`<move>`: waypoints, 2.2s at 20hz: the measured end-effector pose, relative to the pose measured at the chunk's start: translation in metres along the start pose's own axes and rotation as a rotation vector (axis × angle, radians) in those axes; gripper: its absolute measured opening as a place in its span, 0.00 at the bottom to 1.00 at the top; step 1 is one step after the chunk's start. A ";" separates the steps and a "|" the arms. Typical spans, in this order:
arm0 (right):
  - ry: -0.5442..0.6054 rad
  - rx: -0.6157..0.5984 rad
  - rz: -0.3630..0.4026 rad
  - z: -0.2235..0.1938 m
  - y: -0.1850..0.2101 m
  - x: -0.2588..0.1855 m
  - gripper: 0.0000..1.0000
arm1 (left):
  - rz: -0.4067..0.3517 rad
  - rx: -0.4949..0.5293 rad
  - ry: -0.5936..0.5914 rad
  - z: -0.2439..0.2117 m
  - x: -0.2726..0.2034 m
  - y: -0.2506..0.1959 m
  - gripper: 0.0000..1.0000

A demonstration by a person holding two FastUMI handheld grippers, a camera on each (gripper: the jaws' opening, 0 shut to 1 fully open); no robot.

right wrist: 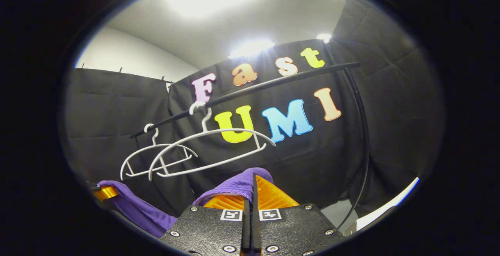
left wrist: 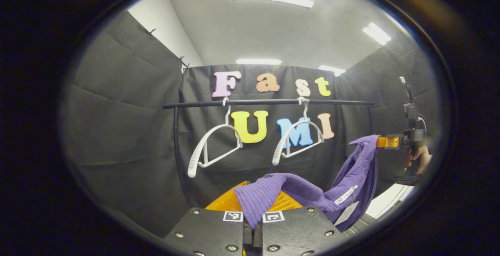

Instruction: Grasp the clothes on the hanger with both hands and then place them into the laundry hamper below.

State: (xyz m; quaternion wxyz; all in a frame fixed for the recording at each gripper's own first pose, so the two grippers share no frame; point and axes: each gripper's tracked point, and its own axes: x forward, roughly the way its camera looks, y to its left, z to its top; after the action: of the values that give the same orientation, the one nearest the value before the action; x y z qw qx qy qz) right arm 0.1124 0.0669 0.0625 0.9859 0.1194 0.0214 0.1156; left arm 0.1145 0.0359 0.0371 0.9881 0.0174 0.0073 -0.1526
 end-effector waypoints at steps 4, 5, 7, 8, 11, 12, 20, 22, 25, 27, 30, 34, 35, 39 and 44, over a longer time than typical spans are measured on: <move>-0.041 -0.093 0.011 0.008 0.010 -0.038 0.02 | -0.024 -0.004 -0.016 0.005 -0.017 -0.035 0.00; -0.038 -0.103 0.020 0.003 0.015 -0.047 0.01 | -0.033 -0.006 -0.012 0.002 -0.021 -0.046 0.00; -0.021 -0.105 0.049 -0.008 0.024 -0.061 0.01 | -0.050 -0.010 0.009 -0.010 -0.028 -0.068 0.00; -0.005 -0.104 0.066 -0.016 0.028 -0.067 0.01 | -0.048 -0.015 0.023 -0.017 -0.032 -0.077 0.00; 0.051 -0.106 0.095 -0.044 0.029 -0.083 0.00 | -0.039 -0.043 0.053 -0.039 -0.042 -0.098 0.00; 0.074 -0.099 0.100 -0.054 0.028 -0.087 0.02 | -0.038 -0.050 0.065 -0.049 -0.045 -0.106 0.00; 0.227 -0.081 0.090 -0.134 -0.001 -0.105 0.02 | -0.005 -0.065 0.174 -0.131 -0.050 -0.145 0.00; 0.269 -0.082 0.078 -0.158 -0.009 -0.109 0.01 | 0.000 -0.049 0.207 -0.150 -0.053 -0.153 0.00; 0.341 -0.084 0.052 -0.194 -0.025 -0.112 0.01 | 0.005 -0.031 0.272 -0.182 -0.049 -0.161 0.00; 0.394 -0.073 0.036 -0.220 -0.035 -0.112 0.02 | 0.016 -0.037 0.306 -0.202 -0.048 -0.162 0.00; 0.477 -0.045 0.013 -0.257 -0.047 -0.112 0.02 | 0.026 -0.009 0.363 -0.236 -0.048 -0.161 0.00; 0.570 -0.031 -0.011 -0.296 -0.058 -0.118 0.02 | 0.038 0.008 0.454 -0.282 -0.054 -0.161 0.00; 0.590 -0.040 -0.014 -0.306 -0.062 -0.123 0.02 | 0.037 0.007 0.475 -0.292 -0.058 -0.164 0.00; 0.661 -0.064 -0.038 -0.340 -0.077 -0.138 0.02 | 0.019 0.007 0.554 -0.332 -0.062 -0.173 0.00; 0.719 -0.096 -0.062 -0.366 -0.086 -0.150 0.02 | 0.013 0.003 0.658 -0.374 -0.075 -0.172 0.00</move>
State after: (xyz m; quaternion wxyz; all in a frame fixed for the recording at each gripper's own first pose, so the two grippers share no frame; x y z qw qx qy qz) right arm -0.0403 0.0349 -0.3108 0.9229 0.0240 0.3648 0.1210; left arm -0.0128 -0.0919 -0.3408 0.9336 0.0675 0.3259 -0.1325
